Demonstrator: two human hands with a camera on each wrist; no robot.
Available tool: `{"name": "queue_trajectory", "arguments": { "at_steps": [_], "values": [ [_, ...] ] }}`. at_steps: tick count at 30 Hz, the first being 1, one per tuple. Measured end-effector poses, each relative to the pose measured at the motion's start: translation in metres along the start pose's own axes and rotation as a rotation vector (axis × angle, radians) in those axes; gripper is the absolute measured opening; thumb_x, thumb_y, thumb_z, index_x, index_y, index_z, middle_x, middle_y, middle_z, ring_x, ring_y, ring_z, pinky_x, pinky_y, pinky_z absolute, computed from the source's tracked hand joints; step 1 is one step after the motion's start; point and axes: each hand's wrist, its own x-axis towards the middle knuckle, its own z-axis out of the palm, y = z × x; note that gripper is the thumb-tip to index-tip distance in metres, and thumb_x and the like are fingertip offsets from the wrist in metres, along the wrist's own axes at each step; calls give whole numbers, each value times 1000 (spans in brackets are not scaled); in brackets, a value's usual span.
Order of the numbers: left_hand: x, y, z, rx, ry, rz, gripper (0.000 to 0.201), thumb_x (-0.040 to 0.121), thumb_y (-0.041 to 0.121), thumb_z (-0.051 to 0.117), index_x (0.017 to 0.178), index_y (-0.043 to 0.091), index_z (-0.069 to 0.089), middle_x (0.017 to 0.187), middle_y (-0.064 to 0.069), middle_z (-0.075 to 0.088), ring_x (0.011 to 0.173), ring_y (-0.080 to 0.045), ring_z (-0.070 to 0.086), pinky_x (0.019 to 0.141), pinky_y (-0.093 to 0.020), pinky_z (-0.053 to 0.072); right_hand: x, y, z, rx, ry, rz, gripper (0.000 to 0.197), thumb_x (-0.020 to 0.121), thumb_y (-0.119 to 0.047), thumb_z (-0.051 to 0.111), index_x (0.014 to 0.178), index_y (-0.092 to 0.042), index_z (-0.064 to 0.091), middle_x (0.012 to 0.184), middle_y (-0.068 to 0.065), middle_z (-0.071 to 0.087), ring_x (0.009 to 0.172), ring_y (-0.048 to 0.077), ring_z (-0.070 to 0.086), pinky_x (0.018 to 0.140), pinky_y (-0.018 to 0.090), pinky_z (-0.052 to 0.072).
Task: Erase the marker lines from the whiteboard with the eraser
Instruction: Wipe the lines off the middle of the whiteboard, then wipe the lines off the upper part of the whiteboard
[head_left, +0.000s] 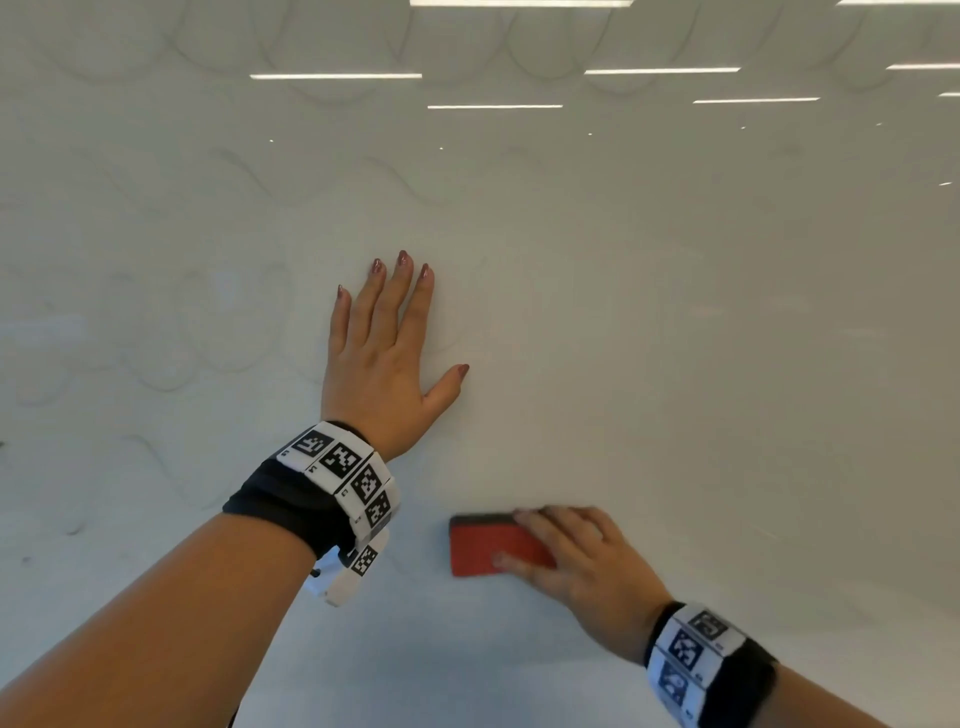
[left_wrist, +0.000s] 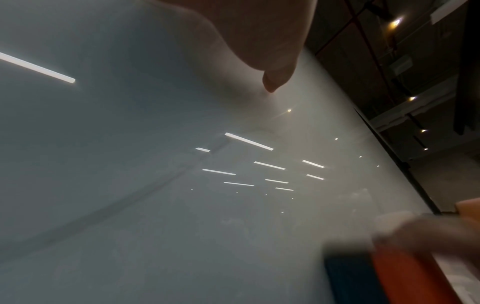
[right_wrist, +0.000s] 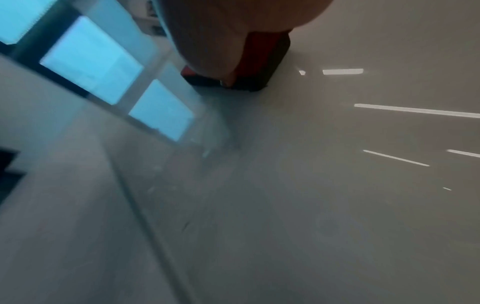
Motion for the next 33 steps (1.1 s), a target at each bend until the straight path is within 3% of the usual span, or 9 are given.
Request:
{"name": "queue_trajectory", "arguments": {
  "at_steps": [3, 5, 10, 13, 16, 21, 28, 31, 33],
  "values": [
    [0, 0, 0, -11, 4, 5, 85, 85, 59, 44, 150, 16, 10, 158, -5, 6, 145, -24, 1, 117, -46, 2, 16, 19, -13, 10, 137, 276, 66, 75, -10, 52, 136, -34, 49, 138, 14, 44, 112, 35, 46, 90, 45, 33],
    [0, 0, -1, -18, 4, 11, 85, 85, 58, 45, 150, 16, 10, 158, -5, 6, 145, -24, 1, 117, -46, 2, 39, 19, -24, 22, 199, 379, 66, 75, -6, 54, 136, -32, 49, 136, 17, 48, 112, 36, 46, 88, 45, 34],
    [0, -1, -3, -23, 7, 22, 84, 86, 59, 45, 150, 16, 10, 158, -5, 6, 145, -24, 2, 117, -46, 3, 63, -17, -19, 23, 125, 205, 62, 78, -13, 43, 138, -32, 46, 136, 16, 46, 111, 34, 44, 86, 45, 33],
    [0, -4, -3, -11, -11, 31, 84, 87, 61, 40, 150, 16, 7, 158, -5, 5, 145, -24, 1, 117, -46, 4, 43, -35, -5, 8, 5, 23, 55, 85, -17, 39, 137, -34, 44, 136, 12, 46, 113, 32, 46, 90, 46, 39],
    [-1, -5, -2, -8, -13, 40, 84, 88, 61, 40, 150, 16, 7, 158, -6, 5, 145, -24, 1, 117, -47, 5, 14, -26, 2, -17, -44, -49, 52, 85, -20, 44, 135, -38, 45, 137, 8, 44, 114, 29, 46, 92, 43, 46],
    [-1, -3, -1, -16, 0, 38, 83, 87, 59, 41, 150, 15, 9, 158, -6, 6, 145, -24, 1, 117, -47, 4, 3, 17, -4, -30, 78, 128, 64, 82, -13, 49, 140, -38, 41, 142, 10, 40, 117, 32, 46, 96, 44, 34],
    [-2, 1, 1, -2, 24, 16, 85, 84, 56, 46, 150, 14, 14, 157, -7, 9, 145, -25, 3, 117, -47, 5, 40, 82, -39, 15, 353, 390, 66, 78, 0, 62, 135, -33, 52, 140, 17, 43, 119, 39, 45, 96, 48, 35],
    [-3, 14, -4, -5, 57, 26, 84, 85, 56, 46, 149, 12, 16, 156, -10, 13, 145, -26, 5, 117, -47, 6, 51, 109, -50, 49, 428, 410, 64, 78, 2, 66, 133, -29, 55, 136, 17, 46, 119, 40, 47, 95, 49, 38],
    [1, 33, -6, -9, 86, 105, 83, 85, 57, 47, 149, 11, 20, 156, -10, 16, 145, -26, 9, 116, -49, 9, 54, 122, -55, 60, 467, 407, 59, 80, -1, 68, 133, -25, 55, 136, 14, 48, 121, 38, 47, 96, 48, 38]
  ]
}}
